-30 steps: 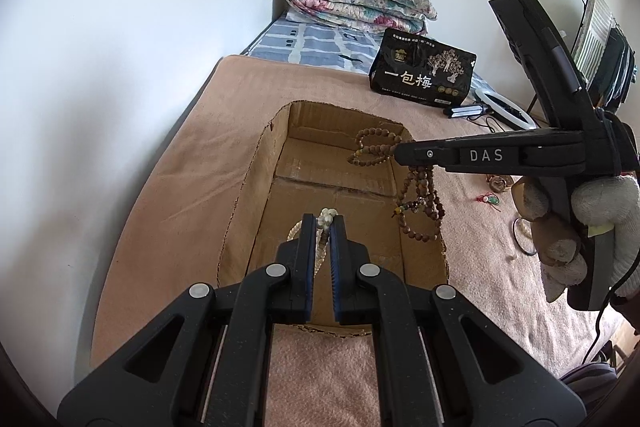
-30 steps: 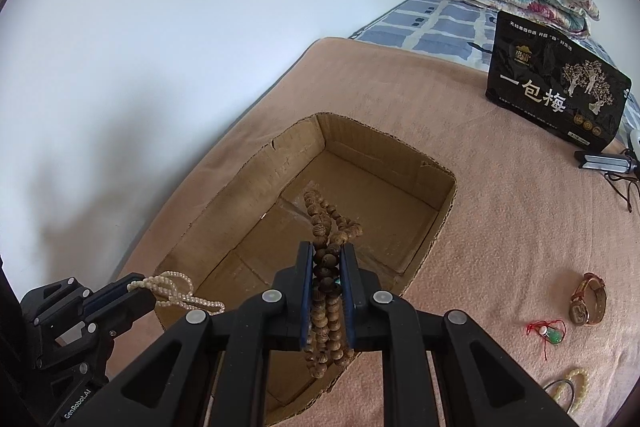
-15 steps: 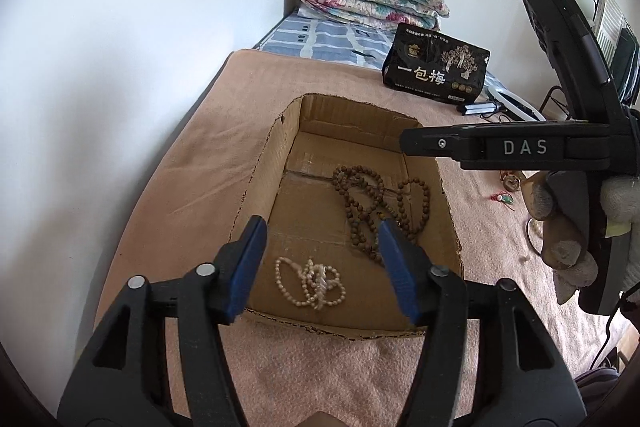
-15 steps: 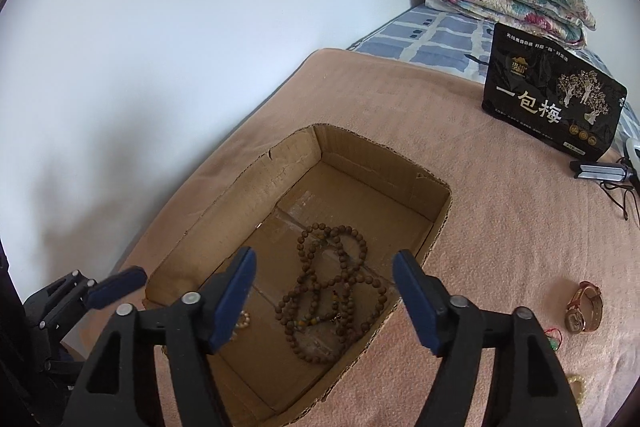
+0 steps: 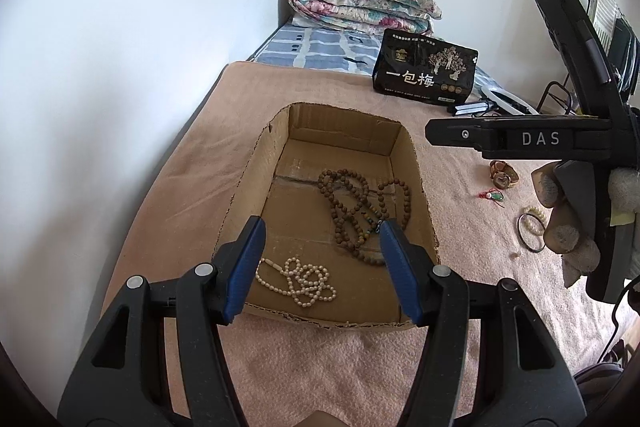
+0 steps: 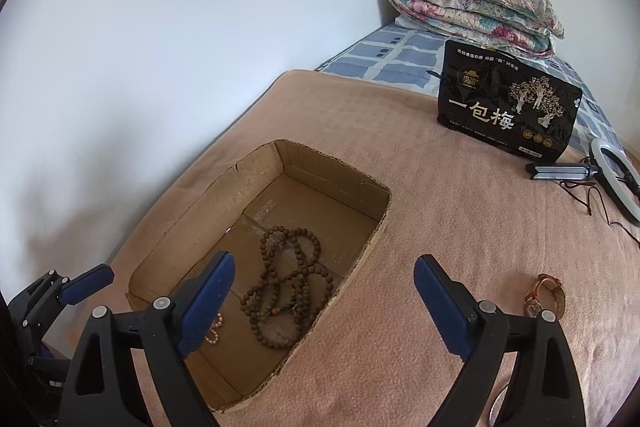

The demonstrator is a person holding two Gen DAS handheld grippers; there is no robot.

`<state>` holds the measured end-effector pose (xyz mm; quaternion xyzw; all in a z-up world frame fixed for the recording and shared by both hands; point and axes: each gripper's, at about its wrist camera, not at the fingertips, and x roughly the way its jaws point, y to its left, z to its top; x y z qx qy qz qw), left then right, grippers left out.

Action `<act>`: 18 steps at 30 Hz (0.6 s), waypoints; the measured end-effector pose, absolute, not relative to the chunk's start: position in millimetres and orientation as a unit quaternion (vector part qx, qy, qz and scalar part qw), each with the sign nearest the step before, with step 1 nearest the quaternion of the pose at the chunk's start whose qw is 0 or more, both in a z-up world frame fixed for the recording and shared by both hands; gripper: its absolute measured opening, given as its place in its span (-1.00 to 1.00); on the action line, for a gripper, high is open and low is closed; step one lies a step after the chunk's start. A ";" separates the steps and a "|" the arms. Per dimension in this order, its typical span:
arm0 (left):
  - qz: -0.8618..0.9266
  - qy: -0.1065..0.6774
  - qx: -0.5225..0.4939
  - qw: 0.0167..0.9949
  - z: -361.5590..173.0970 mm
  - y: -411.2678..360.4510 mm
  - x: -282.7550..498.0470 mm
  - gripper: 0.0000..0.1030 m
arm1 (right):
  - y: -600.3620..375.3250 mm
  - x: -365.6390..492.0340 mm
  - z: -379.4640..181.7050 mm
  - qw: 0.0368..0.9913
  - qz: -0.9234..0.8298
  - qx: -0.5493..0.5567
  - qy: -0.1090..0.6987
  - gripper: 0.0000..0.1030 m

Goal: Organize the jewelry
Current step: 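Open both tools to drop the pearls and wooden beads into the box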

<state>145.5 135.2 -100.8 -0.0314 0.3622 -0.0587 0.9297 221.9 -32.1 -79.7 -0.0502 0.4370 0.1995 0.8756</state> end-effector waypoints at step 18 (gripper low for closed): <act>-0.127 0.357 -0.006 0.925 -88.9 59.6 144.7 0.19 | -148.8 195.1 -44.5 0.899 0.151 -0.043 0.409 0.97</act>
